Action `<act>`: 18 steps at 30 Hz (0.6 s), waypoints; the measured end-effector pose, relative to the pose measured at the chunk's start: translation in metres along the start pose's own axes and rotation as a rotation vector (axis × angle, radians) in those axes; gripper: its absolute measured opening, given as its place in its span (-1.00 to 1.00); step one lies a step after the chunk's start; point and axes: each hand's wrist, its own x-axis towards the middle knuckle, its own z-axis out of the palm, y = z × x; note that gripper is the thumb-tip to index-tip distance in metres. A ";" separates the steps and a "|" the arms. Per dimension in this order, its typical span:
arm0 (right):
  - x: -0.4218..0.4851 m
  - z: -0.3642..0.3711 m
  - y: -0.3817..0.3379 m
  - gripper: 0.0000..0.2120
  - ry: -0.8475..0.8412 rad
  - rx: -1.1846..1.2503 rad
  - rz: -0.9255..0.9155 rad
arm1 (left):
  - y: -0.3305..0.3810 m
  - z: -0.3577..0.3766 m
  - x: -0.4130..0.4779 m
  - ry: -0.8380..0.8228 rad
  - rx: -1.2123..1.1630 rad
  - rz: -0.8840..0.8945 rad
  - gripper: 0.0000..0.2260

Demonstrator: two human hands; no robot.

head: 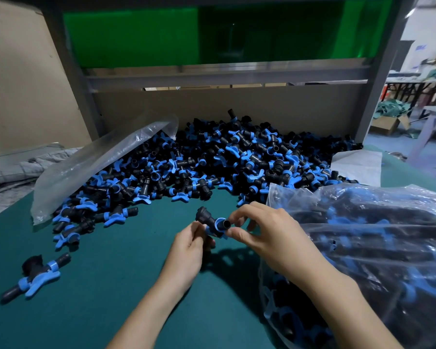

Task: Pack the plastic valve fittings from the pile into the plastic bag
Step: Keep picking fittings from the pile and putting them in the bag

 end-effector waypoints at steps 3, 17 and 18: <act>-0.001 -0.001 -0.003 -0.83 -0.017 0.026 -0.036 | 0.003 -0.001 -0.002 -0.038 -0.057 0.016 -0.71; -0.003 0.003 -0.001 -0.77 0.025 -0.062 0.001 | 0.014 -0.008 -0.001 0.160 -0.179 0.145 -0.86; -0.002 0.004 0.001 -0.78 0.034 -0.053 0.025 | 0.019 -0.007 -0.004 0.180 -0.191 0.177 -0.86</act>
